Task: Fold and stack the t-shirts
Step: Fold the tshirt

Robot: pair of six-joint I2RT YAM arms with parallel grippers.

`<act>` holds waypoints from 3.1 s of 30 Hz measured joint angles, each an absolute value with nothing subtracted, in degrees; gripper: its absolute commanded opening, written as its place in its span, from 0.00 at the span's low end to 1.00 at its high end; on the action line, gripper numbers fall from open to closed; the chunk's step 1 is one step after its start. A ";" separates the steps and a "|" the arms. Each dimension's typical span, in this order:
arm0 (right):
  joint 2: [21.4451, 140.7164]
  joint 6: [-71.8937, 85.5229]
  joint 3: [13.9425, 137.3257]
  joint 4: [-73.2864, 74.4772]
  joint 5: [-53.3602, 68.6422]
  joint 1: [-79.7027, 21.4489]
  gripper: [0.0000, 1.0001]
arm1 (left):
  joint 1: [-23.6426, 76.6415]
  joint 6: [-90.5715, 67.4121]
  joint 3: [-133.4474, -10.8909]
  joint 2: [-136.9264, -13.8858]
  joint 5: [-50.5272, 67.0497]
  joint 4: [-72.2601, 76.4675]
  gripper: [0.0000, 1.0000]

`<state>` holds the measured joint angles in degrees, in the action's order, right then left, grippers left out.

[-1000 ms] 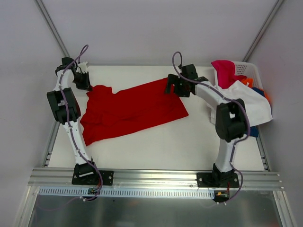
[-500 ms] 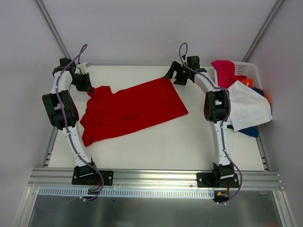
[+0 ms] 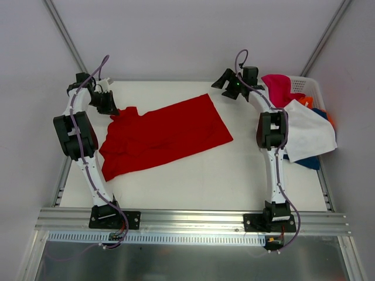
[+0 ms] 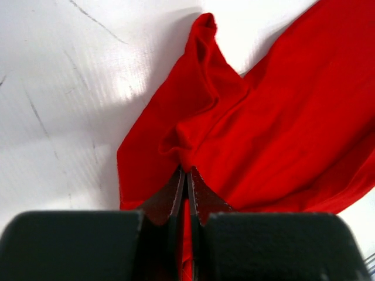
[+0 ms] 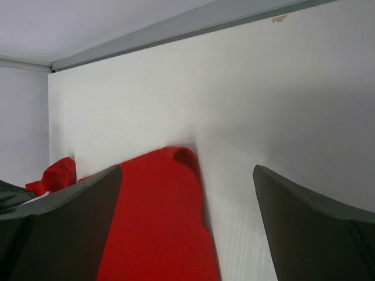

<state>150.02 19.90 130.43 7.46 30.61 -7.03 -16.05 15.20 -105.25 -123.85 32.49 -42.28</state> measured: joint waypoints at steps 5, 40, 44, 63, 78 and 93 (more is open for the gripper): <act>152.99 23.86 130.76 1.85 31.55 -8.36 0.99 | -14.15 14.35 -105.25 -123.85 32.69 -42.26 0.00; 151.79 24.60 124.70 0.54 27.07 -15.94 0.01 | -12.45 14.98 -105.14 -123.83 32.51 -42.28 0.00; 151.79 24.49 124.70 0.78 27.00 -15.84 0.00 | -12.45 15.09 -105.12 -123.83 32.49 -42.28 0.00; 144.40 17.96 119.44 8.01 26.89 -15.73 0.01 | -12.84 16.80 -100.97 -116.31 31.92 -42.37 0.00; 124.92 12.93 104.05 10.76 25.76 -15.73 0.01 | -12.84 22.52 -86.80 -101.97 32.84 -41.85 0.00; 116.33 9.74 88.95 11.84 22.20 -15.73 0.01 | -18.96 33.04 -71.42 -86.06 33.15 -42.22 0.00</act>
